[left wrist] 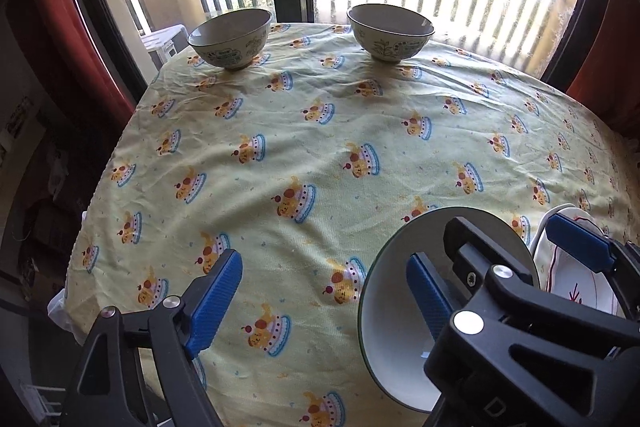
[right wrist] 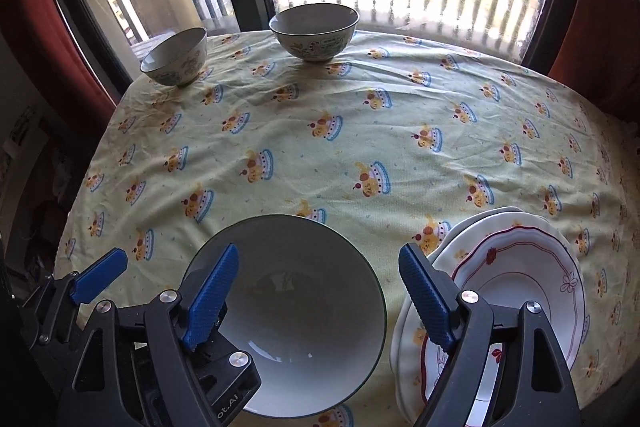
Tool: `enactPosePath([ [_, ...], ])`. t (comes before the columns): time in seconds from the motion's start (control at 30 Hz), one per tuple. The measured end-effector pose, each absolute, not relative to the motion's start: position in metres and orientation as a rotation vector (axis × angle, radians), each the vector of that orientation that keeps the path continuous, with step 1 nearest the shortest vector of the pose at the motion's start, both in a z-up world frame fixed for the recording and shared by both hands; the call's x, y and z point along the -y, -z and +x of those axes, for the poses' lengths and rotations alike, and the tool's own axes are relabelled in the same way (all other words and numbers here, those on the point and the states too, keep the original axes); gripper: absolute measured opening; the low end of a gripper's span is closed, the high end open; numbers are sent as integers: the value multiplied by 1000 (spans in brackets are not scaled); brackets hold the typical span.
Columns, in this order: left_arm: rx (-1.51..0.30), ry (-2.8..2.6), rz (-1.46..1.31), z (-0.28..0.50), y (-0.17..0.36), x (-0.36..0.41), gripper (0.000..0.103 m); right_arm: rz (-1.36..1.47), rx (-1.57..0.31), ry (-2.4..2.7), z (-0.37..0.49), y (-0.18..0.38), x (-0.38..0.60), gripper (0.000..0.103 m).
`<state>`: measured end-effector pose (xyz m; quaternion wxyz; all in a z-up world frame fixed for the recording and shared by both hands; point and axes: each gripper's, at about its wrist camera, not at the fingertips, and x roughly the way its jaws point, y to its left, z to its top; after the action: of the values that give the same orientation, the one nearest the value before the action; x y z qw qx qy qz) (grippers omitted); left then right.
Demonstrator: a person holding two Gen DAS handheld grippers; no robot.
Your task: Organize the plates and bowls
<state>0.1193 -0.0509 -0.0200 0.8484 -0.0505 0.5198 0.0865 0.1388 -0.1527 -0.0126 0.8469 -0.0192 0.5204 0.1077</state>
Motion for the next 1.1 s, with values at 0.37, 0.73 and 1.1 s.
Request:
enactPosePath([
  [0.37, -1090, -108, -81, 162, -1, -9, 86, -2, -1091, -147, 176, -8, 94, 85],
  [0.73, -1030, -79, -61, 212, -13, -72, 86, 17, -1036, -108, 221, -25, 29, 85],
  [1.1, -991, -66, -68, 267, -11, -124, 86, 37, -1020, -57, 276, -25, -23, 85],
])
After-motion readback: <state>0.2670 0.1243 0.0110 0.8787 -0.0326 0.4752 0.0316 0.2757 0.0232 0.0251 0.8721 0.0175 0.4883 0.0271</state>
